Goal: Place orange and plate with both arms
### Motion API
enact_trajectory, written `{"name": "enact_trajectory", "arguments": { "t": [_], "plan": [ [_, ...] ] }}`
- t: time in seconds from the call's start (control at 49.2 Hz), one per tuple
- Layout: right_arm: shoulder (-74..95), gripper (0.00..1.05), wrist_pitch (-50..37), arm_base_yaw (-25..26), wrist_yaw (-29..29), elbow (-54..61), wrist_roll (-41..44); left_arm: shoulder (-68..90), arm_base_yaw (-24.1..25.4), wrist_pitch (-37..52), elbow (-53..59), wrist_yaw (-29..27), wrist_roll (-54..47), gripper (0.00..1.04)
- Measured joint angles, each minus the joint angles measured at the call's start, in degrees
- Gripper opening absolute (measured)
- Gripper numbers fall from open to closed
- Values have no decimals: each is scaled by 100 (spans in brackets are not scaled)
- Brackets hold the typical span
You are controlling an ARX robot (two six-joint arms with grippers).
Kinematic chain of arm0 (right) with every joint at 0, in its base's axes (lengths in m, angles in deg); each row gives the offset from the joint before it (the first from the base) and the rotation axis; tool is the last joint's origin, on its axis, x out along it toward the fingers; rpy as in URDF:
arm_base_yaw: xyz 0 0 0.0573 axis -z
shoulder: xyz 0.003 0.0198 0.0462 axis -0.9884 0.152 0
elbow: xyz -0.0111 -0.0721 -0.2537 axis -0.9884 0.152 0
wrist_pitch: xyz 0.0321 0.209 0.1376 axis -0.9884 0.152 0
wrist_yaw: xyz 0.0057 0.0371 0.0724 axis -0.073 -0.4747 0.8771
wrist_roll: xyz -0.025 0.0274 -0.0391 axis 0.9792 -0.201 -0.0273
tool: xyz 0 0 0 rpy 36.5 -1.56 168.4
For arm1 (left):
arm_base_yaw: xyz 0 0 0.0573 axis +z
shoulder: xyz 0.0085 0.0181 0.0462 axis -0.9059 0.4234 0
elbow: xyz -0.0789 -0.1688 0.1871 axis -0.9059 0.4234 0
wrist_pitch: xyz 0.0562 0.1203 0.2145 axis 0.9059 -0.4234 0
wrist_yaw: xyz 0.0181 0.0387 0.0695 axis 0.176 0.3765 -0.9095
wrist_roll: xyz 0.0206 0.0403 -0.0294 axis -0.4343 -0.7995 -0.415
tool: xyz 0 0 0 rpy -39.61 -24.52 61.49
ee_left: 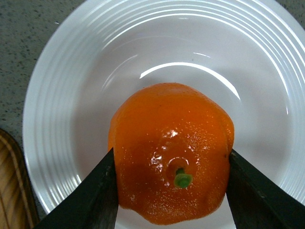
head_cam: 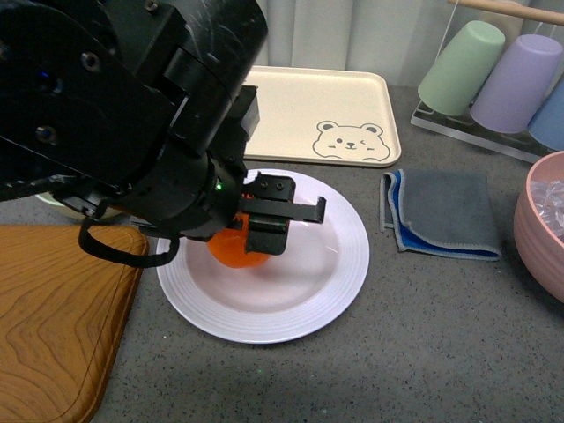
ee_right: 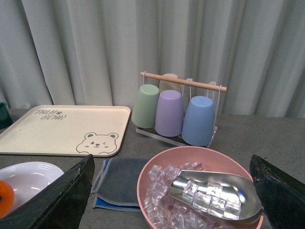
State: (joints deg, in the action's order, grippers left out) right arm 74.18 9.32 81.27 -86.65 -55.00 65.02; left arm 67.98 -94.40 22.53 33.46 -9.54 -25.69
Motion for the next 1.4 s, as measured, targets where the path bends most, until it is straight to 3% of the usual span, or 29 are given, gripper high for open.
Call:
{"name": "enact_trajectory", "arguments": {
  "t": [0.407,0.651,0.875,0.915,0.936,0.976,1.058,1.139,1.221,1.282,1.404],
  "plan": [
    [0,95,0,0,-2,0,0,415,-120,0,-221,22,181,52],
    [0,95,0,0,0,0,0,223,-63,90,-125,50,348,99],
    [0,95,0,0,-2,0,0,-905,125,376,516,-70,490,98],
    [0,95,0,0,-2,0,0,-896,122,1582,916,-809,170,91],
    [0,95,0,0,0,0,0,-859,164,2741,1311,-1360,-181,85],
    [0,95,0,0,11,0,2,-848,221,3703,1722,-1609,-490,80],
    [0,95,4,0,-7,0,0,-896,433,5580,2586,-1670,-946,68],
    [0,95,7,0,-4,0,0,-1285,702,6758,3154,-1550,-1200,56],
    [0,95,7,0,-2,0,0,-1875,929,7130,3545,-1351,-1327,42],
    [0,95,7,0,2,0,0,-2400,1165,7077,4015,-1075,-1405,26],
    [0,95,7,0,0,0,0,-2815,1427,6889,4402,-852,-1432,9]
  ]
}}
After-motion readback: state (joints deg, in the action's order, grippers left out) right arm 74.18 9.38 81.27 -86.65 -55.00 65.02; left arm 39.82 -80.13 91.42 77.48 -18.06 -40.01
